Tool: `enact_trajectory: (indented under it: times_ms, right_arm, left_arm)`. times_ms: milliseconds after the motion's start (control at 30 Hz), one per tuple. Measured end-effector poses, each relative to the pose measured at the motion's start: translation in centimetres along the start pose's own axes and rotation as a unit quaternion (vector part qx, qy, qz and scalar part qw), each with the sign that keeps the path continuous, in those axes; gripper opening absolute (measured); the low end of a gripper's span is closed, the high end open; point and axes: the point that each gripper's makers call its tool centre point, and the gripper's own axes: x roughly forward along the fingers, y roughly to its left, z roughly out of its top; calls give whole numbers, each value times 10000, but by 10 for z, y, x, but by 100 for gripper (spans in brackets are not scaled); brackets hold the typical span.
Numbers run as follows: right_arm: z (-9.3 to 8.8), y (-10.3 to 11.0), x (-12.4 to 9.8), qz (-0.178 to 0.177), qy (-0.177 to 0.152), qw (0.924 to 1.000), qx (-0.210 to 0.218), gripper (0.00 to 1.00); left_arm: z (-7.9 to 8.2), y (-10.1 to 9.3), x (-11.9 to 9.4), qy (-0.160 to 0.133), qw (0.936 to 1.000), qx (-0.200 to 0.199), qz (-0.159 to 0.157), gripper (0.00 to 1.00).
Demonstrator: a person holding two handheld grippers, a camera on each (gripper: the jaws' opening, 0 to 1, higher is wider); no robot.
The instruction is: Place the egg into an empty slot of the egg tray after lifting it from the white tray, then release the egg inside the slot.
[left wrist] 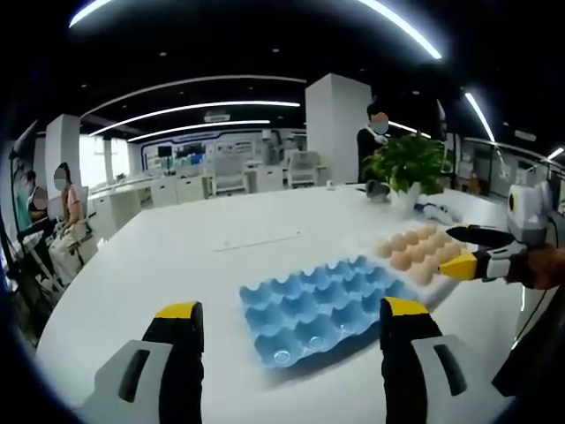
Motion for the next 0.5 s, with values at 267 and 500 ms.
enact_trajectory:
  times_ms: [267, 500]
  right_arm:
    - [2, -1, 0, -30, -42, 10000, -80, 85]
    - [-11, -1, 4, 63, 194, 9997, 99, 76]
  left_arm:
    - [1, 1, -1, -21, 10000, 0, 14, 83]
    - [1, 2, -1, -38, 10000, 13, 47, 83]
